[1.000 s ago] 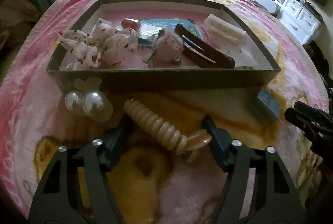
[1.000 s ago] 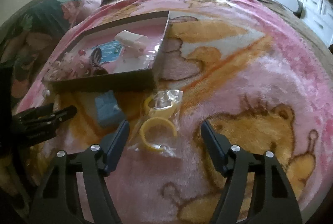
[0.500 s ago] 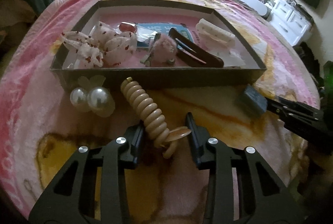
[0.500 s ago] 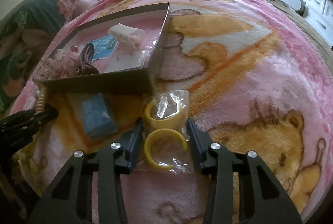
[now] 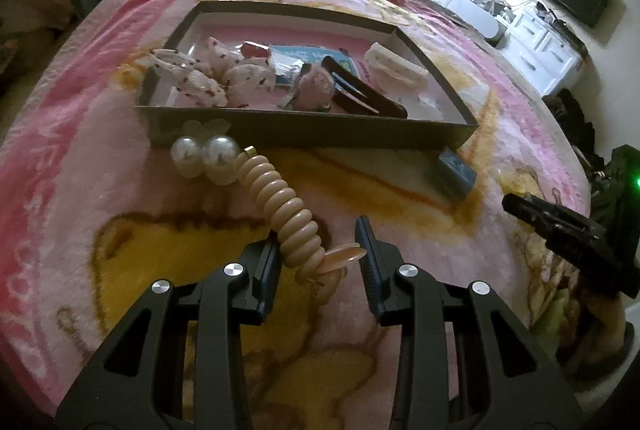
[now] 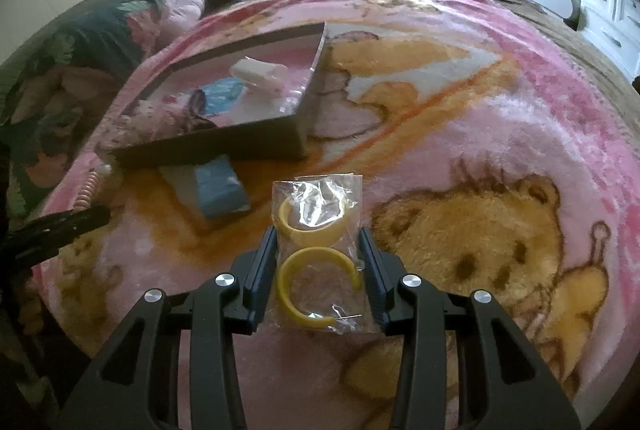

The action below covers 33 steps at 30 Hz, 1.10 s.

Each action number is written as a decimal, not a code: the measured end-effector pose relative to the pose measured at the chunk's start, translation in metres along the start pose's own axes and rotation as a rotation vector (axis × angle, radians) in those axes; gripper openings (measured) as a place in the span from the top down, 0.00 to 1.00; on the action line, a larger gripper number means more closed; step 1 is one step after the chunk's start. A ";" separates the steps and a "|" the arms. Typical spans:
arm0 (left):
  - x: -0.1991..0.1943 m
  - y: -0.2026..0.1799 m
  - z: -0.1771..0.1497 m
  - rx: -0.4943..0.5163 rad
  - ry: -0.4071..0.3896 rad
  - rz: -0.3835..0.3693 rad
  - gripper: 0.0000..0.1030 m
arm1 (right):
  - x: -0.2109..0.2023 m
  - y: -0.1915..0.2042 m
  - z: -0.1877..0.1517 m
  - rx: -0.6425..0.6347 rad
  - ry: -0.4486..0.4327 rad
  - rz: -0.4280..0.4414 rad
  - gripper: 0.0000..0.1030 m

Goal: Organize jewelry
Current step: 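Lower the coil hair tie into the box with the left tool while the right tool lowers the bangle bag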

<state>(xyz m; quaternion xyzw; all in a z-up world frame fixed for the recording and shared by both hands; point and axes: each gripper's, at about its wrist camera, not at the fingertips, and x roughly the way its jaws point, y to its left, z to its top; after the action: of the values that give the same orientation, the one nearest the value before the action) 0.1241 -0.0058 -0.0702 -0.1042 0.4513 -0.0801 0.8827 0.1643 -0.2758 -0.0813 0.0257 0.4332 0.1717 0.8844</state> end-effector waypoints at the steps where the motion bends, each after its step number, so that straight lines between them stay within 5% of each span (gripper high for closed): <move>1: -0.003 0.001 -0.001 -0.001 -0.005 -0.002 0.74 | -0.005 0.004 0.001 -0.007 -0.012 0.012 0.62; 17: -0.052 0.021 0.011 -0.037 -0.105 0.034 0.74 | -0.037 0.069 0.028 -0.172 -0.091 0.102 0.62; 33: -0.058 0.020 0.065 -0.007 -0.167 0.063 0.74 | -0.030 0.109 0.075 -0.265 -0.158 0.142 0.62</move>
<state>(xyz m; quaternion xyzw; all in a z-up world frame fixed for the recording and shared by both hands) 0.1441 0.0344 0.0071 -0.0994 0.3796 -0.0415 0.9189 0.1745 -0.1750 0.0091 -0.0473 0.3328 0.2868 0.8971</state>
